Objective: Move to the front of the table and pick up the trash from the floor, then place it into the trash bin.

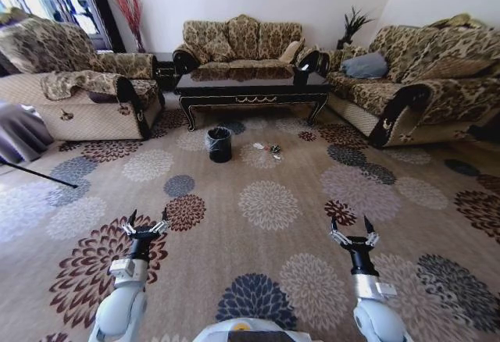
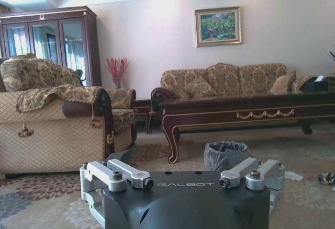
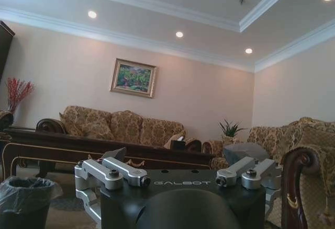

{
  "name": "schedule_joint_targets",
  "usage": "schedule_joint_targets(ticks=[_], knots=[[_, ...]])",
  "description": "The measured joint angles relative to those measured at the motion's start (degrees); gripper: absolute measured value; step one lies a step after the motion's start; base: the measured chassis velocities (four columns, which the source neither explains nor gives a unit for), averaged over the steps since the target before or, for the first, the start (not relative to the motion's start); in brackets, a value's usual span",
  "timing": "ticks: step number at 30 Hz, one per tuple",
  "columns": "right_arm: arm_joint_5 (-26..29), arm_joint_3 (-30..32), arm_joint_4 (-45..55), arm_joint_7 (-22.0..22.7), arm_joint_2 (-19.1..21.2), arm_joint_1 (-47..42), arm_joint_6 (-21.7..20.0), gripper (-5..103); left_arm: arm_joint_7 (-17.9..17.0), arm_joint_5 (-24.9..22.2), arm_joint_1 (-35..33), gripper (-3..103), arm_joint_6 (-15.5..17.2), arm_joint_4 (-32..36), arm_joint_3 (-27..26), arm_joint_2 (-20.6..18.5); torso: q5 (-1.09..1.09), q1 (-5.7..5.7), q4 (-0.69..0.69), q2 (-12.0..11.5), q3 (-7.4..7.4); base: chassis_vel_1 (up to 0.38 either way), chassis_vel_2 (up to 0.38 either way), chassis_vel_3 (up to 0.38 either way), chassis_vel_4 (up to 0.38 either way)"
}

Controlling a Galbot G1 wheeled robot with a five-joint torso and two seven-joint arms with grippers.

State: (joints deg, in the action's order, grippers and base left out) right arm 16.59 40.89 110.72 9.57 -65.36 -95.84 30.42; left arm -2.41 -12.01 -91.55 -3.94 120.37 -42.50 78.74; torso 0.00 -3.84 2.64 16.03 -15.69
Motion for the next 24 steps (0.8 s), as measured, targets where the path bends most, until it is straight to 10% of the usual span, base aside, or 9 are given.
schedule_joint_targets(ticks=[14,24], knots=[[2.3,3.0,-2.0,0.3,11.4,4.0,-0.2,100,-0.3,-7.4,4.9,100,3.9,-0.2,-8.2,-10.0,0.01,0.92,0.01,-3.3,2.4,0.0,0.0,0.0,0.0],[-0.8,1.0,-4.8,0.0,9.1,4.2,0.6,100,-0.1,-5.3,4.3,100,2.7,-1.9,-6.4,-8.1,0.0,1.47,0.0,-5.6,4.17,0.0,0.0,0.0,0.0]])
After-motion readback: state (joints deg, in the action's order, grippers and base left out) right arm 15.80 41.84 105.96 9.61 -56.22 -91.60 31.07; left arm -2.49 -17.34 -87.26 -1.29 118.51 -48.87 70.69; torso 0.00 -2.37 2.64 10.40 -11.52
